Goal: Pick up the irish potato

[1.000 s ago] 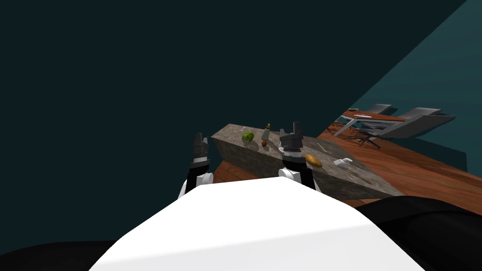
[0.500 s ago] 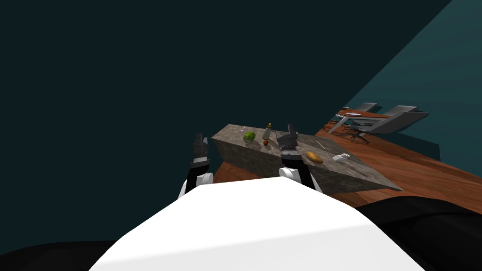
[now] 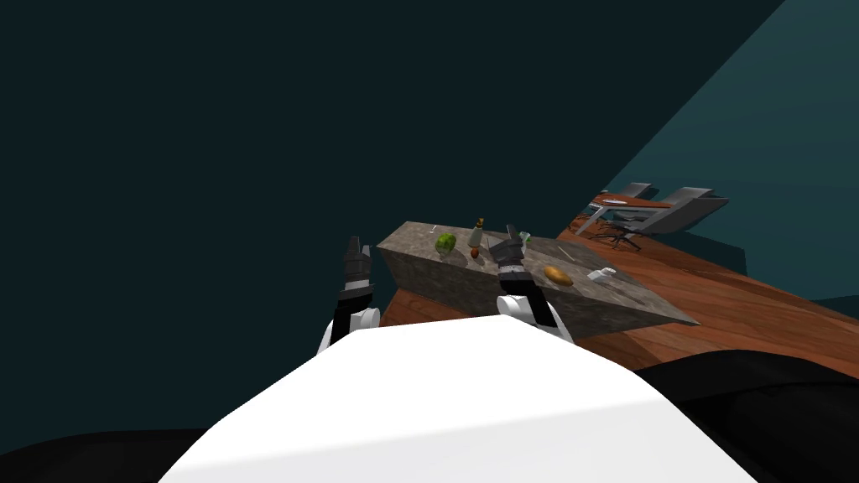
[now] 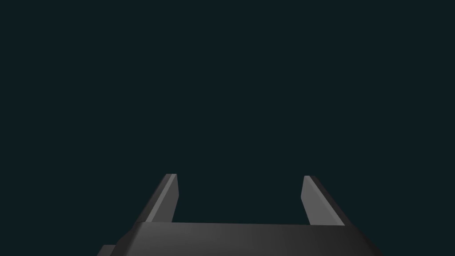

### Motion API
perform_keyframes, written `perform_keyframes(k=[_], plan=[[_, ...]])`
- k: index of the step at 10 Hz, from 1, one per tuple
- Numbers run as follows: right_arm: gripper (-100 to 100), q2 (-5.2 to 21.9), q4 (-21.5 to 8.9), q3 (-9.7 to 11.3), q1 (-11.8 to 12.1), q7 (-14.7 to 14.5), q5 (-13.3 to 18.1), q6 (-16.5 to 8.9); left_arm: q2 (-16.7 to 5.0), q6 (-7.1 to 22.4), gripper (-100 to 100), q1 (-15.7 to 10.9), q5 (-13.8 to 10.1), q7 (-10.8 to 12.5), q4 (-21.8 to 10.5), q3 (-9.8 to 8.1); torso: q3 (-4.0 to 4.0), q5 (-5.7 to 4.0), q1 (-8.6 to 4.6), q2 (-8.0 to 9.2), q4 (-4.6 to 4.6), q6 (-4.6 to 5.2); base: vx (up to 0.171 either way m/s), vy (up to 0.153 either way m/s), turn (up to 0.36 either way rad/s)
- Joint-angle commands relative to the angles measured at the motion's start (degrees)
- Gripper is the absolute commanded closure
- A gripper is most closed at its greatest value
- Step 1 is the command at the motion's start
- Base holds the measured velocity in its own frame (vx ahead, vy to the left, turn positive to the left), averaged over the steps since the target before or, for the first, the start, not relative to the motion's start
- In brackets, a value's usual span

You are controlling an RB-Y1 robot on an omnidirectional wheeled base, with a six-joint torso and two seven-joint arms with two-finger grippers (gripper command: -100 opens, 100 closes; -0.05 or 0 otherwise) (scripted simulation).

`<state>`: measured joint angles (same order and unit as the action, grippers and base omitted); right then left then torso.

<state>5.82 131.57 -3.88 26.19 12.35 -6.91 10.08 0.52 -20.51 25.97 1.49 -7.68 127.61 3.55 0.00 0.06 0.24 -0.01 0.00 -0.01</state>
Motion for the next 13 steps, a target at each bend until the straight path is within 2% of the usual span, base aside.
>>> perform_keyframes(k=[1,2,3,4,5,6,7,8,9,10,11,12,13], plan=[[-100,0.45,-1.25,-0.48,-0.77,2.86,-0.15,-2.59,0.0,0.0,0,0.0,0.0,0.0,0.0,0.0,0.0,0.0,0.0,0.0,0.0,0.0,0.004,0.069,-0.098],[-100,0.45,-1.25,-0.48,-0.77,3.45,-0.15,-2.59,0.0,0.0,0,0.0,0.0,0.0,0.0,0.0,-0.02,0.0,0.02,-0.03,-0.01,0.01,0.003,0.062,-0.038],[-100,0.9,-2.28,-1.11,-1.82,5.46,-0.36,-5.0,0.0,0.0,0,0.0,0.0,0.0,0.0,0.0,-0.02,0.0,-0.02,-0.04,-0.01,0.0,-0.004,0.072,-0.063],[-100,0.9,-2.28,-1.11,-1.82,6.39,-0.36,-5.33,0.0,0.0,0,0.0,0.0,0.0,0.0,0.0,-0.02,0.0,0.02,-0.03,-0.01,0.0,-0.003,0.065,-0.046],[-100,1.36,-3.36,-1.79,-2.97,8.13,-0.6,-7.43,0.0,0.0,0,0.0,0.0,0.0,0.0,0.0,-0.02,0.0,-0.01,-0.02,-0.01,0.0,-0.004,0.067,-0.086],[-100,1.36,-3.36,-1.79,-2.97,9.45,-0.6,-8.24,0.0,0.0,0,0.0,0.0,0.0,0.0,0.0,-0.02,0.0,-0.01,-0.03,-0.01,0.01,-0.004,0.056,-0.037],[-100,1.86,-4.47,-2.51,-4.19,11.25,-0.87,-10.01,0.0,0.0,0,0.0,0.0,0.0,0.0,0.0,-0.01,-0.01,-0.04,-0.02,-0.01,0.0,0.01,0.069,-0.058],[-100,1.86,-4.47,-2.51,-4.19,12.61,-0.87,-11.33,0.0,0.0,0,0.0,0.0,0.0,0.0,0.0,-0.04,0.0,0.0,-0.07,-0.01,0.0,0.004,0.062,-0.042],[-100,2.37,-5.63,-3.29,-5.49,14.44,-1.18,-12.92,0.0,0.0,0,0.0,0.0,0.0,0.0,0.0,-0.04,0.0,-0.03,-0.06,-0.02,0.0,-0.002,0.06,-0.073],[-100,2.37,-5.63,-3.29,-5.49,15.87,-1.18,-14.53,0.0,0.0,0,0.0,0.0,0.0,0.0,0.0,-0.03,-0.01,-0.03,-0.05,-0.01,0.01,-0.01,0.054,-0.037],[-100,2.88,-6.83,-4.09,-6.82,17.7,-1.52,-16.28,0.0,0.0,0,0.0,0.0,0.0,0.0,0.0,-0.01,-0.01,-0.05,-0.02,-0.01,0.0,-0.007,0.071,-0.059],[-100,2.88,-6.83,-4.09,-6.82,19.23,-1.52,-17.98,0.0,0.0,0,0.0,0.0,0.0,0.0,0.0,-0.01,0.0,0.0,-0.02,-0.01,0.01,-0.002,0.061,-0.035],[-100,3.39,-8.07,-4.93,-8.18,20.97,-1.89,-19.57,0.0,0.0,0,0.0,0.0,0.0,0.0,0.0,-0.02,0.0,-0.03,-0.03,-0.01,0.0,0.002,0.062,-0.051]])
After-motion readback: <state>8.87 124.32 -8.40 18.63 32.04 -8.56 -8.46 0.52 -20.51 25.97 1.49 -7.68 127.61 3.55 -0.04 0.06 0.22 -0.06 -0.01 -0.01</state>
